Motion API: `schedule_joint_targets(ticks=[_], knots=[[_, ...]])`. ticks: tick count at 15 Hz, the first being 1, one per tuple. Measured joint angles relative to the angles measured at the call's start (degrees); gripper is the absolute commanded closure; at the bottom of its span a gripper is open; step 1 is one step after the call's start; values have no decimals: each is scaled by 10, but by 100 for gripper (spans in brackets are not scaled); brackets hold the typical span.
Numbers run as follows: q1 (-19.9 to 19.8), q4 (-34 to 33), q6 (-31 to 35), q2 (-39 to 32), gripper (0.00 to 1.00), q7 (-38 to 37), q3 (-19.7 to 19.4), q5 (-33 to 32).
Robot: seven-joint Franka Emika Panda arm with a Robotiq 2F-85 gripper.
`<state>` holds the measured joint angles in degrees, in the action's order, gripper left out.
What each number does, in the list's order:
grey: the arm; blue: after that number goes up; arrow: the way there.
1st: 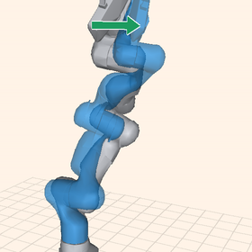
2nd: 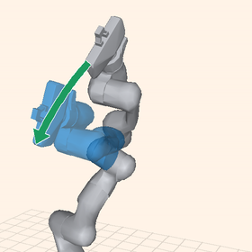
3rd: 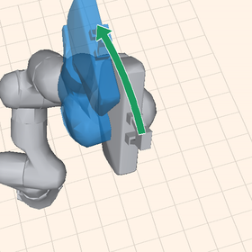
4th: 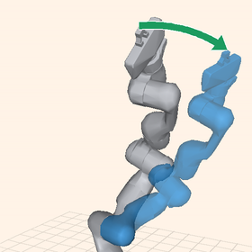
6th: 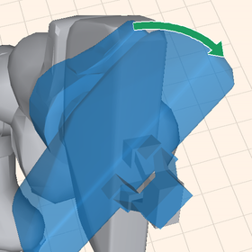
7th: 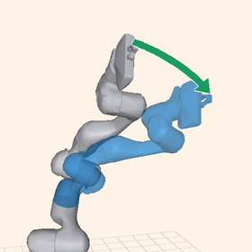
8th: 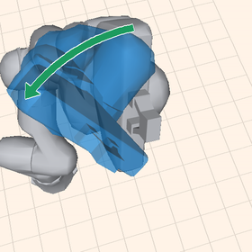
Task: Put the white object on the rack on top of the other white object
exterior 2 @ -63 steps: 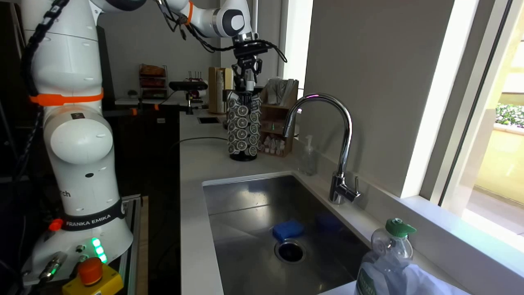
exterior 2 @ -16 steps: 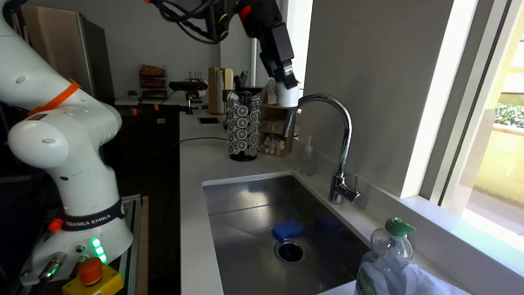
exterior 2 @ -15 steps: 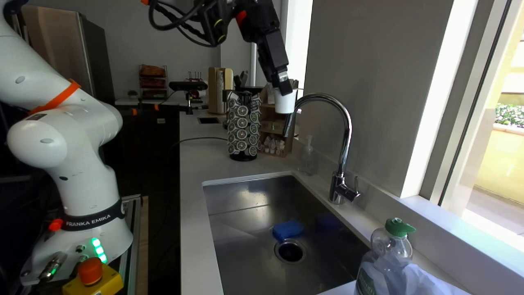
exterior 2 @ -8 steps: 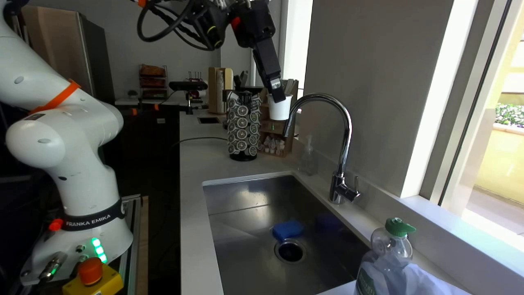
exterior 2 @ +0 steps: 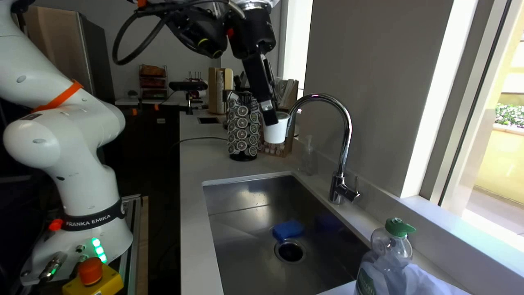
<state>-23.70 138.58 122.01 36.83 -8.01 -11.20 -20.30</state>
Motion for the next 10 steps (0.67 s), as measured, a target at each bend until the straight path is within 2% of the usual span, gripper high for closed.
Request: schedule_joint_targets(ticks=[10], knots=[[-85,29,-1,-62,73,-90,-31,-7]])
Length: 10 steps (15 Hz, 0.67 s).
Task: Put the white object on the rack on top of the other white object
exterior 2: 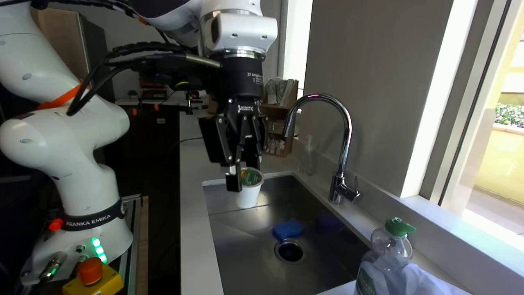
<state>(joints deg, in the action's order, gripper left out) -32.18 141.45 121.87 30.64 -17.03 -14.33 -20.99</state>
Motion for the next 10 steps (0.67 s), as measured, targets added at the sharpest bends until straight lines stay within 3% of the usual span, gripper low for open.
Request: schedule_joint_targets(ticks=[4,5,9,10], knots=[[-24,1,2,-26,73,-17,-8,-18],[-28,1,2,-32,48,-18,-9,-22],[-30,1,2,-45,48,-18,-10,-26],[-30,1,2,-46,73,-18,-10,-26]])
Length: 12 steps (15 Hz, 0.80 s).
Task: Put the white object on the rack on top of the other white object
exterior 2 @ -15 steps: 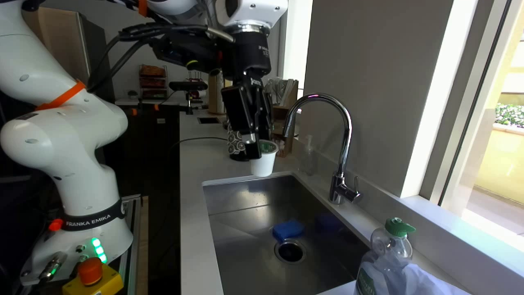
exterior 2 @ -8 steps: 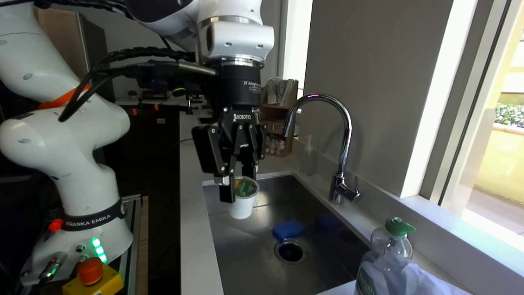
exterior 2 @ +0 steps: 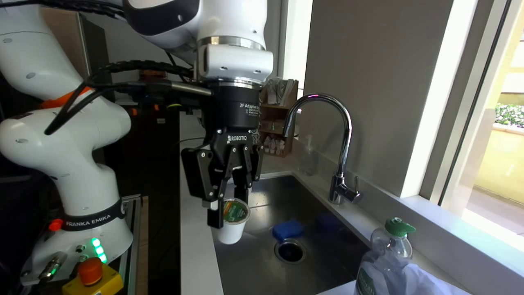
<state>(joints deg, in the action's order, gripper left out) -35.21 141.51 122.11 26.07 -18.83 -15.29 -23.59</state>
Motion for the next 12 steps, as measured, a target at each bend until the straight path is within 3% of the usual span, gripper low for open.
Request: schedule_joint_targets(ticks=[5,12], knots=[[-2,0,21,-4,73,-26,2,-19],[-20,12,106,-42,73,-68,-2,-28]])
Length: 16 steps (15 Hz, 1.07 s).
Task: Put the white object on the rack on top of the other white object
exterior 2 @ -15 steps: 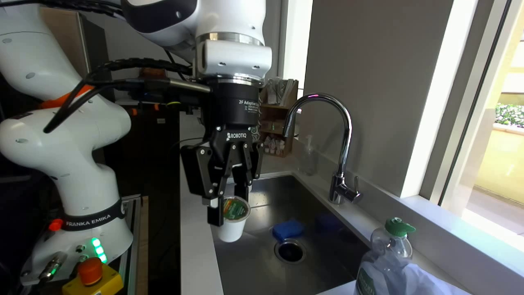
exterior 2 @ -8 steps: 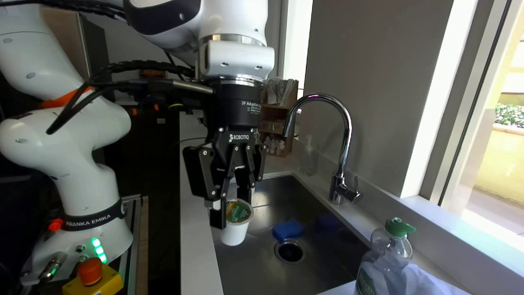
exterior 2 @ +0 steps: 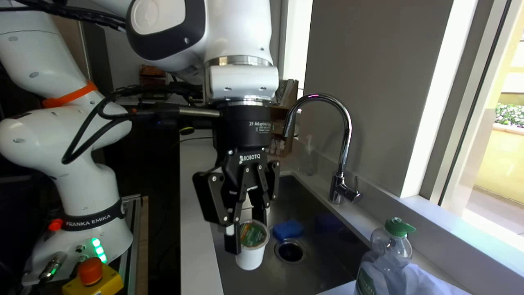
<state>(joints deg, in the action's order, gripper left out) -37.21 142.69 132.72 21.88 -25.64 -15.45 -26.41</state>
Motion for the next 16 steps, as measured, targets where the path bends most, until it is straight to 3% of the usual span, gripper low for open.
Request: schedule_joint_targets(ticks=[7,16], knots=[[-15,1,54,-59,73,-10,-4,0],[-15,3,67,-109,73,-25,-4,0]])
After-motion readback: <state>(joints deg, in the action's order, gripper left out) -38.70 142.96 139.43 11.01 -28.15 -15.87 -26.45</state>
